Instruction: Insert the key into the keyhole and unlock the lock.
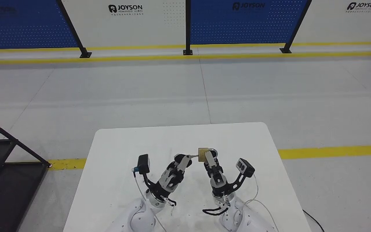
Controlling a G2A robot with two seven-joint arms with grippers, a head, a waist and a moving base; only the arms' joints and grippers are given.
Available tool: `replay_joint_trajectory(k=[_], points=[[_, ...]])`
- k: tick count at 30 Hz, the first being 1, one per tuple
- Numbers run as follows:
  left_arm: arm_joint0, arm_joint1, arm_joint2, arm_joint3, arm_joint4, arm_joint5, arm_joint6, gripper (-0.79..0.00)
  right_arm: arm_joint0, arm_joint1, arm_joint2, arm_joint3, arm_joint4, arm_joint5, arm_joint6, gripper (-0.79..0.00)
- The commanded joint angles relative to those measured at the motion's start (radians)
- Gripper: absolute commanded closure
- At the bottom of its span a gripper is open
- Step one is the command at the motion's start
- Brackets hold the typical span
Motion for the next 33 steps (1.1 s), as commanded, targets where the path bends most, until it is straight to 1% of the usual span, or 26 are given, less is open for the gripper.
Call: replay_joint_trajectory(k=[1,8,15,20,33], points=[[-0.001,-0.001,0.001,0.0,-0.001,0.004,-0.002,0.0,0.0,0.0,0.0,0.0,0.0,0.0,0.0,0.0],[-0.001,-0.003,0.001,-0.003,-0.002,0.013,-0.008,0.0,0.0,0.0,0.0,0.0,0.0,0.0,0.0,0.0],[0.003,-0.004,-0.001,-0.009,-0.002,0.012,-0.014,0.0,-0.019,-0.003,0.03,-0.041,0.004,0.064,0.054,0.0],[0.005,-0.004,-0.003,-0.01,-0.006,0.009,-0.02,0.0,-0.037,-0.011,0.047,-0.056,-0.028,0.082,0.031,0.0],[0.001,-0.009,0.006,0.002,-0.021,0.006,-0.03,0.0,-0.053,-0.038,0.063,-0.045,-0.073,0.073,-0.018,0.0]])
